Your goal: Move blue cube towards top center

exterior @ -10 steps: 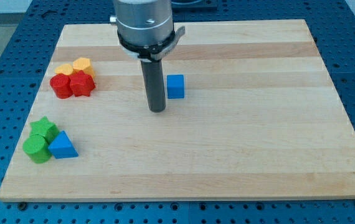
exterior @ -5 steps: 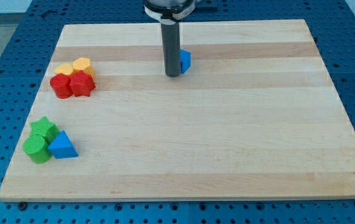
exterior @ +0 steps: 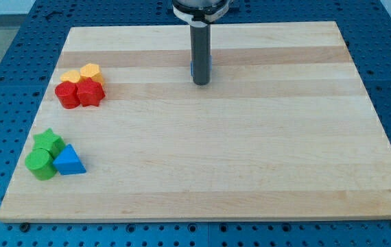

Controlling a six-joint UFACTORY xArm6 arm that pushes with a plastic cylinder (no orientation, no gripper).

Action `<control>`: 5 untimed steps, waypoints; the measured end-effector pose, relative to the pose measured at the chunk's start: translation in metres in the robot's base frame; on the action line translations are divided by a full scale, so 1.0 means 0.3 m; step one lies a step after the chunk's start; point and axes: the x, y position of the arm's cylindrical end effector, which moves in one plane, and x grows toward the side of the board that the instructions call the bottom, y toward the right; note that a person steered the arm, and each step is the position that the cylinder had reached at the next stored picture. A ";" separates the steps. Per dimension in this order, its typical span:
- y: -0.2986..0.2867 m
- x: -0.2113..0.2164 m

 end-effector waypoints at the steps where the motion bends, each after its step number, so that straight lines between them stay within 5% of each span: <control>1: -0.077 -0.077; 5: -0.105 -0.008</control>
